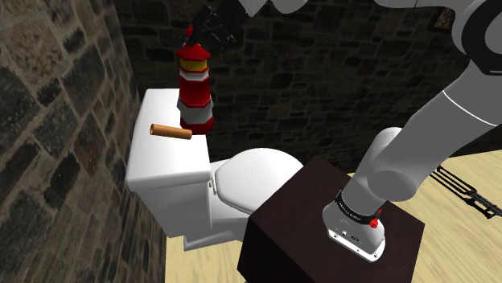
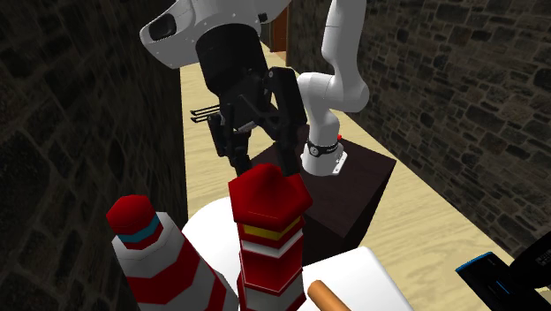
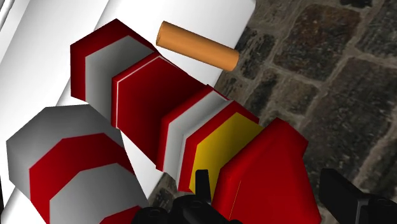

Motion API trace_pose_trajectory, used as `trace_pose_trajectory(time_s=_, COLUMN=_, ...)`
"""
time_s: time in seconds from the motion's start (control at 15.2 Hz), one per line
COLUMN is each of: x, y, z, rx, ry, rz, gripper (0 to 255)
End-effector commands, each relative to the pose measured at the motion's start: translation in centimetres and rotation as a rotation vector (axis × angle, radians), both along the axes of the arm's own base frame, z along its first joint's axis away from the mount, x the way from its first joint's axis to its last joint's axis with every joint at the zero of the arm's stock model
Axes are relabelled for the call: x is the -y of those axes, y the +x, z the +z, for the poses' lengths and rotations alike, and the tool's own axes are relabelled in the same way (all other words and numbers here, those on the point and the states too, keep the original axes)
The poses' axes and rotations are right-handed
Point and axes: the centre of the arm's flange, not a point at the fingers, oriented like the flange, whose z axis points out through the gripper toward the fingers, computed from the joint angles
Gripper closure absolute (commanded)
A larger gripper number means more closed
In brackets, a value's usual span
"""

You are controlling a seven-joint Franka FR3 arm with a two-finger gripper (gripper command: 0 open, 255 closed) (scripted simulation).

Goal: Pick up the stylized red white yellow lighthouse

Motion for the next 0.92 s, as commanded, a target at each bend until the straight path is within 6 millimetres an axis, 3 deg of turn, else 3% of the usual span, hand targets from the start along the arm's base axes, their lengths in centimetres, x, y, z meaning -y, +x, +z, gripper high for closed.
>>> trace_pose_trajectory(time_s=0.0, x=-0.1, y=0.0, z=0.4, rx=-0.002, ry=-0.001, rz=0.001, gripper=255)
trace_pose_trajectory(time_s=0.86, x=-0.1, y=0.0, z=7.3, rx=-0.002, ry=-0.001, rz=0.001, gripper=255)
